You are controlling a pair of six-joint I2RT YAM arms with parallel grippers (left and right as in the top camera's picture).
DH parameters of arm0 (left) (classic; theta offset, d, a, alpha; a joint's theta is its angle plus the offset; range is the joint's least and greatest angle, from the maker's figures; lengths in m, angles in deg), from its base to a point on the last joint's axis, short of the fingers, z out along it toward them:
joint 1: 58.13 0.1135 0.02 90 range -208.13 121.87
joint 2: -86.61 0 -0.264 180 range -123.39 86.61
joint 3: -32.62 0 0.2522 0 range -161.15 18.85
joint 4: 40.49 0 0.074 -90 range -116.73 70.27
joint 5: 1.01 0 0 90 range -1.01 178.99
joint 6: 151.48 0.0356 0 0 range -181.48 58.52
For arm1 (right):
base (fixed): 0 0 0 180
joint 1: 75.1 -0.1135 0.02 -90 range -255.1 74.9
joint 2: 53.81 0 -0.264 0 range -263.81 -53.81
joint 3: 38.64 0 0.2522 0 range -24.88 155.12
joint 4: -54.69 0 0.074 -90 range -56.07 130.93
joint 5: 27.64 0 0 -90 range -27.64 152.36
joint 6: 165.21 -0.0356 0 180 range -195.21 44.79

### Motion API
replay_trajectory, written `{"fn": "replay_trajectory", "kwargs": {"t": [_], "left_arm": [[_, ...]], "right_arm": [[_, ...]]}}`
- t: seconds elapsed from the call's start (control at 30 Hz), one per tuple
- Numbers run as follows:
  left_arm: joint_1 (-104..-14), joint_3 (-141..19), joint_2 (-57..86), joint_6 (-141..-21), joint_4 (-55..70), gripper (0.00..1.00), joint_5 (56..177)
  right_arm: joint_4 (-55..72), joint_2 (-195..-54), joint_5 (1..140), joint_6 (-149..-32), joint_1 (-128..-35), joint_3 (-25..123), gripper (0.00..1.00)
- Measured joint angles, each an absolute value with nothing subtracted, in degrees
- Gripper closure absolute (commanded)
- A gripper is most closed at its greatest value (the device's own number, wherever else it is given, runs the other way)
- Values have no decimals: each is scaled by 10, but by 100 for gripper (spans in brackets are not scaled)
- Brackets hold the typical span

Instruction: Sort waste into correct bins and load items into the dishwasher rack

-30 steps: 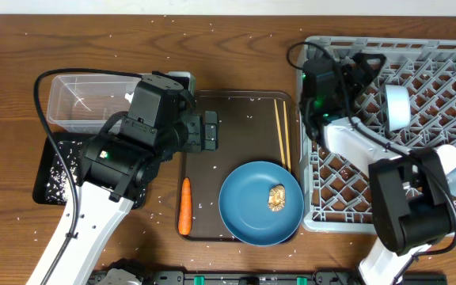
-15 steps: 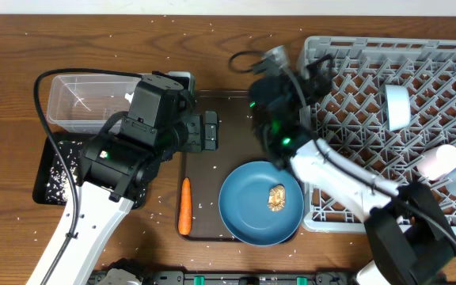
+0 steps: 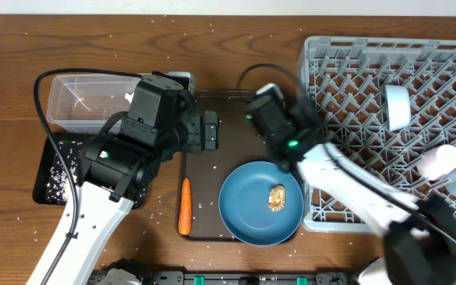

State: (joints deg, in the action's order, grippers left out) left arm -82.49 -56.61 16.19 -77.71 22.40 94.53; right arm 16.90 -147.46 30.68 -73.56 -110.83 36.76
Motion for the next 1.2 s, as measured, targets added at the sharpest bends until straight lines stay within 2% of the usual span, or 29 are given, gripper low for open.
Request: {"fn": "replay_trajectory", "kwargs": {"t": [0.2, 0.33, 0.47, 0.83, 0.97, 1.2], "left_arm": [[-825, -566, 162, -777, 224, 2, 945], [-825, -566, 162, -777, 224, 2, 945], [-825, -566, 162, -780, 225, 2, 951], [-825, -544, 137, -786, 319, 2, 979], [-834, -498, 77, -793, 340, 12, 981], [-885, -441, -26, -795, 333, 20, 986]], "right_arm": [[44, -1338, 535, -849, -984, 368, 1], [-5, -1263, 651, -894, -895, 368, 6], [-36, -1203, 728, -917, -832, 368, 1], [-74, -1127, 786, -928, -781, 368, 1], [-70, -1127, 790, -928, -781, 368, 1], [-68, -1128, 792, -929, -781, 368, 1]]}}
